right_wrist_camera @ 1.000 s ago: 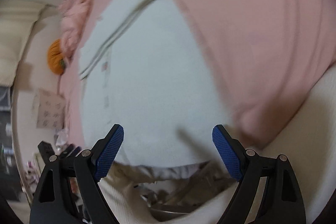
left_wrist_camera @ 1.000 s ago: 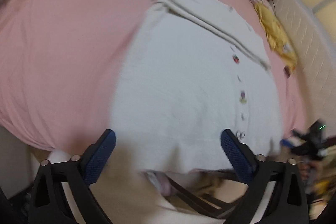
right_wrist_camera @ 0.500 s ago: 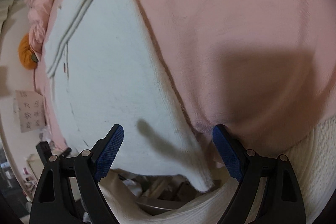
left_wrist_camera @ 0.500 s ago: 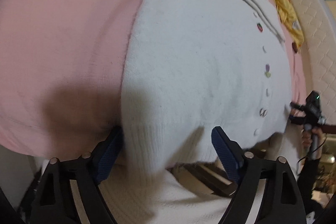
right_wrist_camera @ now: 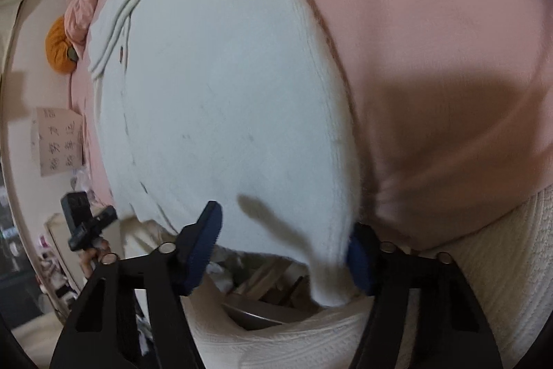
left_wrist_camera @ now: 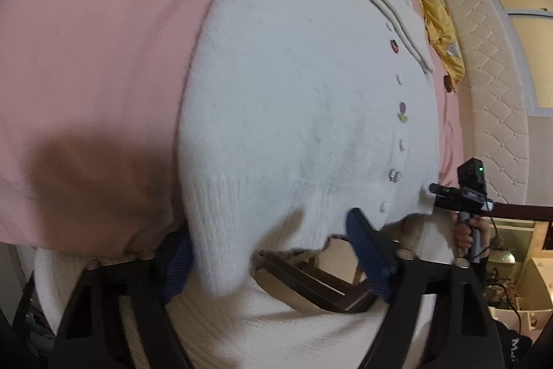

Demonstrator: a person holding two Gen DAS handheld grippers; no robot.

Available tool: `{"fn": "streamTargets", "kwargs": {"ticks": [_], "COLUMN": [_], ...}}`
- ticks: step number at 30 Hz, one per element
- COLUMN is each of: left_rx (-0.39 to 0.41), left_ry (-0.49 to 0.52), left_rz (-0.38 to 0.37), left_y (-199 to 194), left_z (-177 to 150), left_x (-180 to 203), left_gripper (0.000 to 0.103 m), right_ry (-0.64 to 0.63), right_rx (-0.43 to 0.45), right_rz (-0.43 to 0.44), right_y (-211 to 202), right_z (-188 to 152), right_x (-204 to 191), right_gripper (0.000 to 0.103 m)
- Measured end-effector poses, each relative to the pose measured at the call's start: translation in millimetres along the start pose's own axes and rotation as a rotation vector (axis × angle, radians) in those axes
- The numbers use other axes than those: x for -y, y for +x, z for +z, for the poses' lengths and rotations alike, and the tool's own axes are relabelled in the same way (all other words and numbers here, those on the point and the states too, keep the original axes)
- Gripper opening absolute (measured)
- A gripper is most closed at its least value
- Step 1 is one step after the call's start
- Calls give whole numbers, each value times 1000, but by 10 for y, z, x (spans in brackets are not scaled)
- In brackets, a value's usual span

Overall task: Fold clothes
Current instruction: 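Grasp the cardigan hem with both tools, then lift the hem with both tools and fold it up toward the collar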

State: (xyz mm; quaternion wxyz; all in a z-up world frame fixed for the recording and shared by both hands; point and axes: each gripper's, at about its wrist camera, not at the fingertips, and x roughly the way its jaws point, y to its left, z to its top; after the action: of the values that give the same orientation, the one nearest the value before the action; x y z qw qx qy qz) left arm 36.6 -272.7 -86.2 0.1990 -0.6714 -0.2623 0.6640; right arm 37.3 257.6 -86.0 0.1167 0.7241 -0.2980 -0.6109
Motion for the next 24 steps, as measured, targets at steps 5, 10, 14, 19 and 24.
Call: {"fn": "streamTargets", "kwargs": {"ticks": [5, 10, 14, 19, 24], "left_rx": [-9, 45, 135, 284, 387], "left_ry": [-25, -73, -51, -36, -8], "left_rz": [54, 6, -78, -185, -225], "left_y": [166, 121, -12, -268, -455], "left_z": [30, 74, 134, 351, 661], "left_x": [-6, -17, 160, 449, 728], "left_gripper": [21, 13, 12, 12, 12], "right_ry": [-34, -56, -76, -144, -218], "right_rx": [-73, -15, 60, 164, 275], "right_rz": [-12, 13, 126, 157, 151], "right_y": [186, 56, -181, -465, -775], "right_z": [2, -16, -46, -12, 149], "right_x": [-73, -144, -173, -376, -573], "right_gripper": [18, 14, 13, 13, 13]}}
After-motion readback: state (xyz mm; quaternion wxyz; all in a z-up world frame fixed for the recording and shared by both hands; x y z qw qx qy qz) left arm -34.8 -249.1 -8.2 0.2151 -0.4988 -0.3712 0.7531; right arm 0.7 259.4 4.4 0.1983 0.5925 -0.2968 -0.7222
